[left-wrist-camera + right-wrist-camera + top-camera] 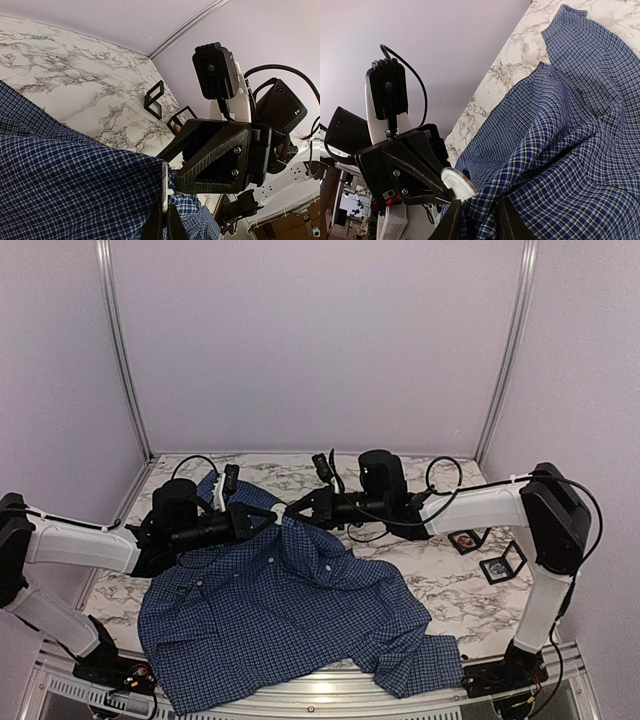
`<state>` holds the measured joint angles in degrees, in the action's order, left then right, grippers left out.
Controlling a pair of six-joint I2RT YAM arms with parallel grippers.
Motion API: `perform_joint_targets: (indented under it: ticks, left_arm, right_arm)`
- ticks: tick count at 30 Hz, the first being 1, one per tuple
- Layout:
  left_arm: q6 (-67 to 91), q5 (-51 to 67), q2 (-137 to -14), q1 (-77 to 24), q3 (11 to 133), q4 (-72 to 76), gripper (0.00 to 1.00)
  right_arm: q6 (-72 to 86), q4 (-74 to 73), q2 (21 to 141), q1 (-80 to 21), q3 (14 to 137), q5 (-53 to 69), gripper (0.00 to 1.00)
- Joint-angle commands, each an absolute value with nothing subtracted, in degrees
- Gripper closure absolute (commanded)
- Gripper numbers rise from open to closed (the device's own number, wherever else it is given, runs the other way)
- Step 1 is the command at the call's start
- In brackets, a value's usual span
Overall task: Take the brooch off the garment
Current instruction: Open the brooch with the flattened clothing, then remove the brooch from the flattened clothing.
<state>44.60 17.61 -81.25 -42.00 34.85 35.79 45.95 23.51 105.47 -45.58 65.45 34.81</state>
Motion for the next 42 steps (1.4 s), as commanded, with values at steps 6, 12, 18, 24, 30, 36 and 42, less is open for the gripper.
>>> perform_joint_targets:
  ticks: [6, 12, 18, 24, 30, 36, 42]
  left_arm:
    - [44.7, 16.36, -79.7, -41.95, 34.92, 31.42, 1.0]
    - [44.76, 15.53, -79.04, -41.58, 35.64, 28.23, 1.0]
    - [44.34, 15.46, -79.09, -41.46, 36.75, 25.8, 1.0]
    - [43.8, 14.8, -78.84, -41.4, 38.16, 22.05, 1.0]
    - [42.38, 13.95, -78.19, -41.4, 39.26, 17.93, 1.0]
    - [41.29, 13.36, -78.26, -41.4, 39.75, 14.9, 1.0]
    - [40.05, 12.46, -78.13, -41.4, 39.96, 12.34, 1.0]
  right_arm:
    - [40.1, 17.89, 101.51, -45.79, 67.32, 30.54, 0.62]
    - [33.08, 9.4, 100.01, -47.03, 68.74, 24.99, 0.47]
    - [24.99, 0.29, 100.44, -51.1, 72.51, 14.73, 0.38]
    - [22.32, -4.76, 102.06, -54.21, 75.01, 9.29, 0.45]
    - [22.62, -4.62, 102.42, -54.36, 75.2, 9.61, 0.78]
    - [23.48, -3.19, 102.87, -54.4, 75.83, 11.45, 1.0]
    - [23.95, -2.17, 103.09, -54.35, 76.2, 12.13, 1.0]
